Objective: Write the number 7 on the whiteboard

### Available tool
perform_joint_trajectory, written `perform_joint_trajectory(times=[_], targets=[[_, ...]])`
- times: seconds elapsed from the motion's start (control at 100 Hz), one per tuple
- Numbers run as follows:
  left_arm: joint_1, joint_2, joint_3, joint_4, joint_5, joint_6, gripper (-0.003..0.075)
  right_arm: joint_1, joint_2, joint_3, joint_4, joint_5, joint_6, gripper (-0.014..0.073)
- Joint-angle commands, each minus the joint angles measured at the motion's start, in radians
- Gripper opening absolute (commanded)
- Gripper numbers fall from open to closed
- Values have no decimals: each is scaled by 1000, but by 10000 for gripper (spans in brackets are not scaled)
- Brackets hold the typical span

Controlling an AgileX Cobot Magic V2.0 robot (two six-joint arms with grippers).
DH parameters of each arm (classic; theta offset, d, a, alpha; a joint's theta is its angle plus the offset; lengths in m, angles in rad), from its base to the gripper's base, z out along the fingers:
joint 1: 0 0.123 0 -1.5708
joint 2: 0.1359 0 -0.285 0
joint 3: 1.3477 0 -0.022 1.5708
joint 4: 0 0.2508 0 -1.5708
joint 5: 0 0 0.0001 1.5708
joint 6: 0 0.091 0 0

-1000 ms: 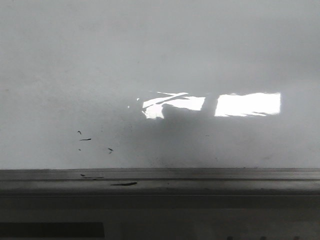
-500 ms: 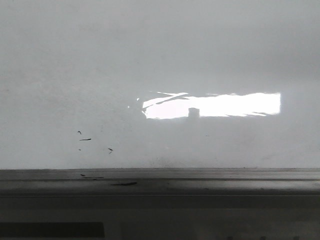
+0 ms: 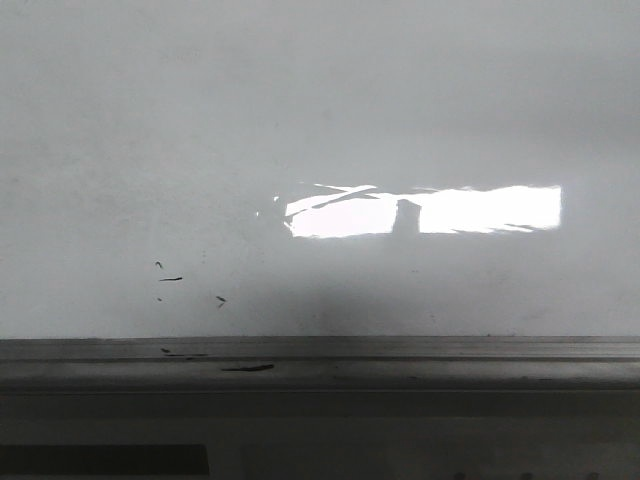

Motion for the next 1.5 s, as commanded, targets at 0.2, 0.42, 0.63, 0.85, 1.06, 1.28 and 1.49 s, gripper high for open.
perform_joint_trajectory(times=[0.2,0.42,0.63,0.85,1.06,1.28,1.49], targets=[[0,8,-27,-18,12,-10,-20,-9,-2,-23,-723,-158,681,-36],[0,8,-27,-18,12,-10,-20,-125,-4,63,-672,-296,681,-36],[0,8,-27,-18,12,-10,-20,-259,5,197,-577,-543,654,-37],[0,8,-27,-18,12,-10,-20,-329,78,209,-577,-621,654,-37],[0,8,-27,-18,12,-10,-20,-329,160,203,-577,-650,654,-37],[0,8,-27,-18,12,-10,-20,-330,207,203,-531,-664,602,-37],[0,8,-27,-18,12,-10,-20,-330,238,203,-462,-664,555,-36]])
